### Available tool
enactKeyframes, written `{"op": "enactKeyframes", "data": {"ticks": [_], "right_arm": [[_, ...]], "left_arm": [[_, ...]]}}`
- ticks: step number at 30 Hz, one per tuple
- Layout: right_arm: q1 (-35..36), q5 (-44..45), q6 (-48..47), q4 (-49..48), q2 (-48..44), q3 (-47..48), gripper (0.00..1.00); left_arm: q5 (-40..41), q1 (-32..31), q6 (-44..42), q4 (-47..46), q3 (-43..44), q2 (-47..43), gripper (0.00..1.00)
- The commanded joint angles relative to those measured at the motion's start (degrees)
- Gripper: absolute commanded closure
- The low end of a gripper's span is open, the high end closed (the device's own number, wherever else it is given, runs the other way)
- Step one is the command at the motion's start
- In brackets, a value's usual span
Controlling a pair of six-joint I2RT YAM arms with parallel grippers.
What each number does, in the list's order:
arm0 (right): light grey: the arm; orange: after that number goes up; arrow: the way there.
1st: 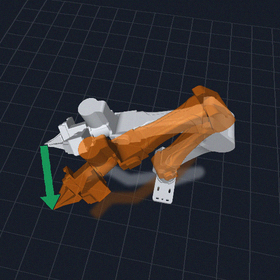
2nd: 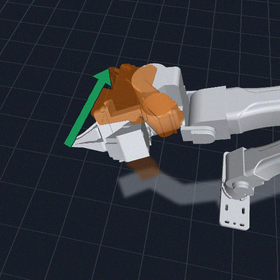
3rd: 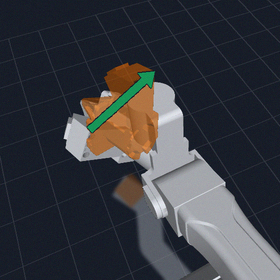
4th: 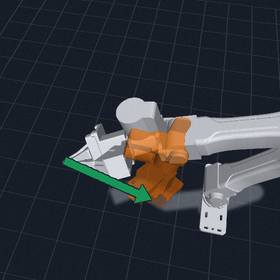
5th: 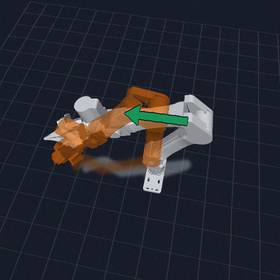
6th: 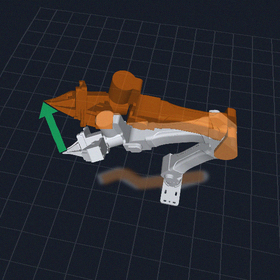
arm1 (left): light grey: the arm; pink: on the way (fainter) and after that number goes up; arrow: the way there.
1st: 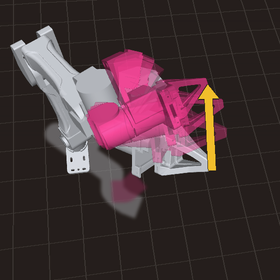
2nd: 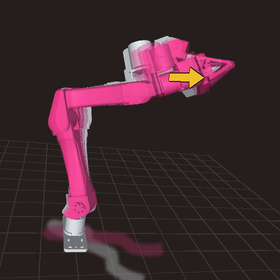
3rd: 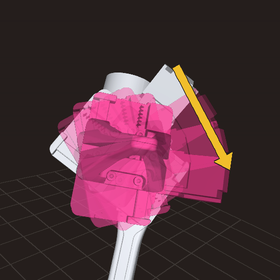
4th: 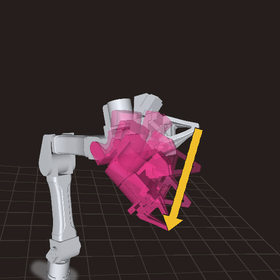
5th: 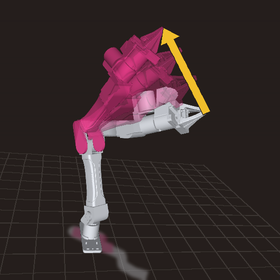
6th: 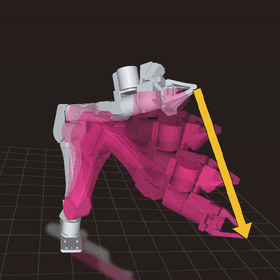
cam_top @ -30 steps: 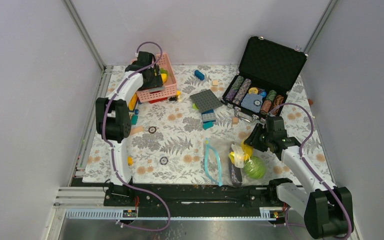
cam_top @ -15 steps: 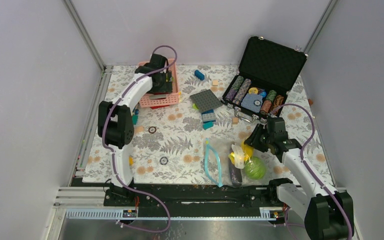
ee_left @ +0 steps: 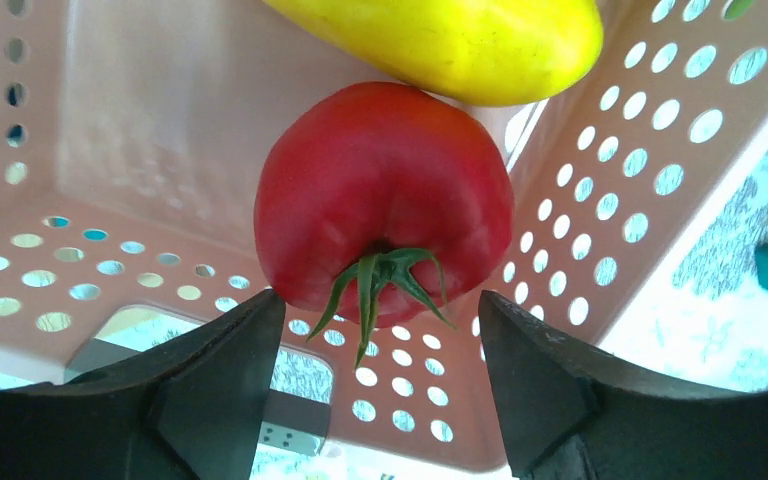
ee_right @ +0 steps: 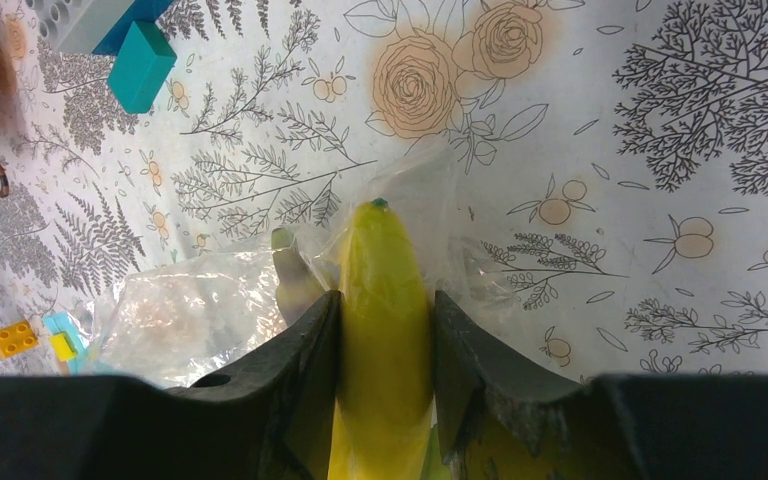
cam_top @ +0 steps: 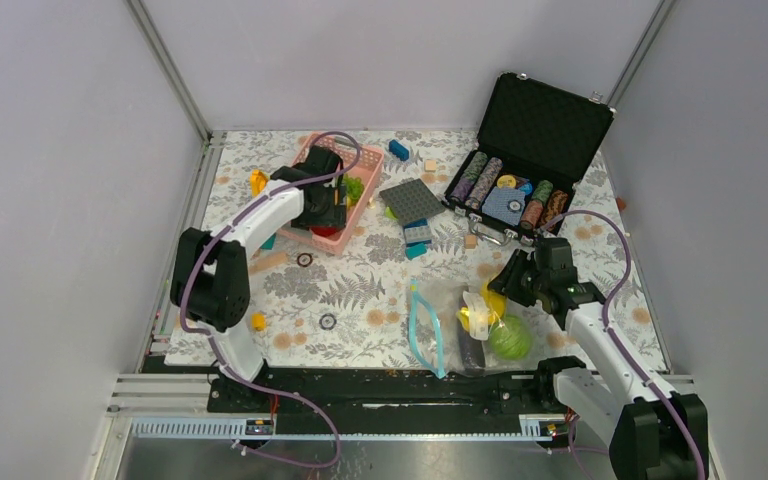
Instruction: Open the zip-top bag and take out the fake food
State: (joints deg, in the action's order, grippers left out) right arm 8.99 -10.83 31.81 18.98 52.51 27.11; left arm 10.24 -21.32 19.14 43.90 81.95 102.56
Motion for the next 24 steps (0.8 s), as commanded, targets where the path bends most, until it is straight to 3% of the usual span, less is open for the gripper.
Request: {"op": "enactKeyframes", "data": {"ticks": [1, 9, 24], "right_arm": [[0.4, -1.8, 1.0, 0.0, -1.8, -0.4, 1.0], [0.3, -1.7, 1.5, 0.6, -3.6, -1.5, 1.0], [0.3, -1.5, 1.5, 1.6, -4.9, -2.1, 1.0]], "left_arm": [[0.5, -1.8, 2.9, -0.9, -5.3, -6.9, 0.28], [0.7, -6.6, 5.7, -2.2, -14.8, -14.9, 0.28], [3.4, -19.9, 19.1, -9.0, -31.5, -23.9, 0.28]]}}
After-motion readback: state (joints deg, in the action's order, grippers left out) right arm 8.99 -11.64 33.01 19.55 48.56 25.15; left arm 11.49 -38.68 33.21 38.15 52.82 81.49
